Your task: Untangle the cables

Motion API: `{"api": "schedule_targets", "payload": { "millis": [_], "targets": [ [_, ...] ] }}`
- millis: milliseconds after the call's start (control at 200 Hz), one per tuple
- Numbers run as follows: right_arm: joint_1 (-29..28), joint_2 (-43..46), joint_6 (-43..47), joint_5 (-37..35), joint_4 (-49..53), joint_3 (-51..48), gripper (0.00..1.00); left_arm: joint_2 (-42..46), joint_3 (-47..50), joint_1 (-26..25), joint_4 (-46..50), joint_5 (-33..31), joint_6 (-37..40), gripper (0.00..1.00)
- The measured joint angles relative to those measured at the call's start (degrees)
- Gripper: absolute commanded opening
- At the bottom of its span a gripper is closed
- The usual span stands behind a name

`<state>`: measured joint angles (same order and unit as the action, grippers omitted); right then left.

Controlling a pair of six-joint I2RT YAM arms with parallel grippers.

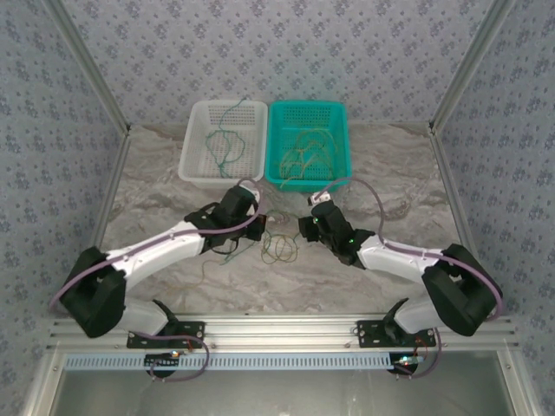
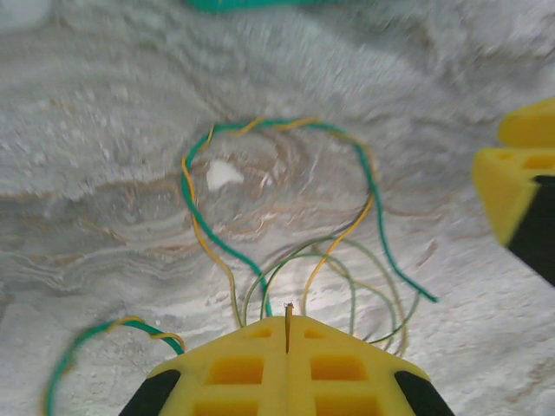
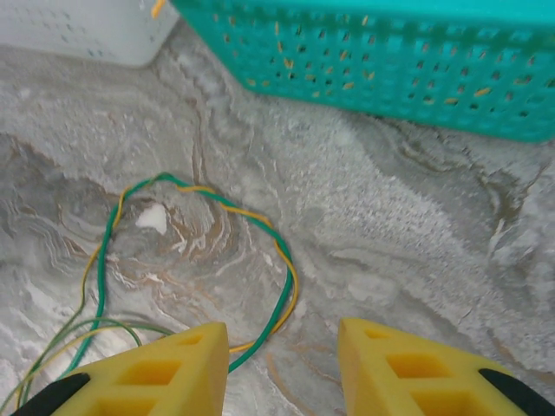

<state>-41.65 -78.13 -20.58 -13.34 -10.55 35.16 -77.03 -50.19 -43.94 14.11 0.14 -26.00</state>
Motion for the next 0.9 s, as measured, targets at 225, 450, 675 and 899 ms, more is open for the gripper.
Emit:
{"api": "schedule_targets", "payload": {
  "millis": [225,450,675,899],
  "targets": [
    [-0.4,5.0,2.0,0.1,-3.5,-3.2,0.45,8.1,0.2,0.4,0.3,-1.0,0.5,0.0],
    [-2.1,7.1,7.9,7.3,-7.9,-5.1,0.5,12.9,2.8,3.1,-0.5,-0.6,1.3,0.0],
    [-2.4,6.6,13.2,20.4,-11.6,-5.7,0.64,16.2,5.3,4.2,-3.0,2.8,1.7,0.0],
    [-4.3,2.6,15.1,27.7,-12.9,-2.4,0.67,20.4,5.8,5.3,-7.9,7.5,1.8,0.0]
  ]
}}
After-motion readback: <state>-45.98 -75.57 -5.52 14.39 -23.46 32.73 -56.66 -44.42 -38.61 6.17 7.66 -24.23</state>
